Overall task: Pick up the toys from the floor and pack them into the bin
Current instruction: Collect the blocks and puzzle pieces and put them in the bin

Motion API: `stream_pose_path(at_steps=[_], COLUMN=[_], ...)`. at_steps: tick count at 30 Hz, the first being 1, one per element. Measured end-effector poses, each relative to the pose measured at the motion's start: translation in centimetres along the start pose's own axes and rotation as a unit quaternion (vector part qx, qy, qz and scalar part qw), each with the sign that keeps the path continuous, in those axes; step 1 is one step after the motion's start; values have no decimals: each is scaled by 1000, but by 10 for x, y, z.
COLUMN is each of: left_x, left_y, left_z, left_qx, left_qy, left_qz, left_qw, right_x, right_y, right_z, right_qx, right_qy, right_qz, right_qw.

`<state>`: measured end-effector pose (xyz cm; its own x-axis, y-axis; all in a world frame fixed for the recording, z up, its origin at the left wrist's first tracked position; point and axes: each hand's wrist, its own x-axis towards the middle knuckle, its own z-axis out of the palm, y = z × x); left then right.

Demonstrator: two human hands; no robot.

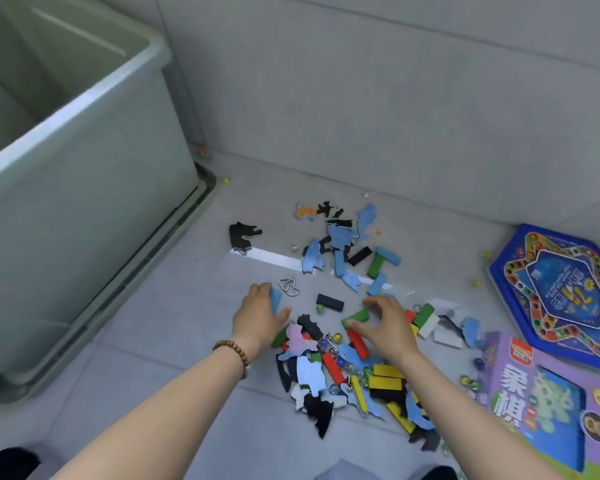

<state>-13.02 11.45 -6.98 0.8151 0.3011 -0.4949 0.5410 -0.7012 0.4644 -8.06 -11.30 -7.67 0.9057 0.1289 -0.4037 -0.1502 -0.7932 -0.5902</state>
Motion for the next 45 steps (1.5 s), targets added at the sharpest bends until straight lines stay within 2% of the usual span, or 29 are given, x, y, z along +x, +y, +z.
stream_pose_path(at_steps=[3, 6, 8, 11, 15, 18, 20, 23, 26, 30, 33, 36, 38, 41, 45], left_x=[15, 20, 21, 18, 7, -2, -8, -16, -26, -39, -48, -56, -64, -71, -71], left_y=[-1, -2, -4, -6, 17, 40, 54, 73, 84, 79, 68, 55, 48, 43, 47], left_z=[4, 6, 8, 7, 6, 13, 19, 26, 36, 49, 52, 54, 55, 59, 62], left_qx=[-15, -21, -46, -160, -387, -468, -513, -517, -491, -474, -500, -546, -559, -541, -577], left_qy=[51, 64, 70, 63, -7, -100, -159, -246, -310, -296, -282, -260, -256, -271, -276], left_qz=[-6, -4, 7, 28, -7, -38, -66, -98, -96, -72, -84, -105, -116, -119, -147], left_qw=[999, 998, 996, 985, 922, 877, 841, 814, 809, 826, 815, 789, 780, 787, 755], right_x=[2, 1, 1, 3, 2, -4, -10, -22, -32, -48, -64, -72, -74, -76, -74], right_y=[5, 5, 1, -5, -12, -20, -22, -17, -3, 34, 61, 76, 78, 80, 81], right_z=[11, 16, 19, 20, 7, -17, -32, -41, -45, -53, -46, -34, -27, -23, -21], right_qx=[-53, -70, -24, 105, 278, 401, 447, 393, 344, 256, 176, 113, 67, 31, 14], right_qy=[32, 52, 58, 36, 37, 34, -18, -82, -68, -28, -71, -98, -90, -56, -36], right_qz=[-26, -29, -20, 33, 81, 76, 65, 40, 17, -4, -6, -30, -53, -59, -43], right_qw=[998, 996, 998, 993, 956, 912, 892, 915, 936, 966, 982, 988, 992, 996, 998])
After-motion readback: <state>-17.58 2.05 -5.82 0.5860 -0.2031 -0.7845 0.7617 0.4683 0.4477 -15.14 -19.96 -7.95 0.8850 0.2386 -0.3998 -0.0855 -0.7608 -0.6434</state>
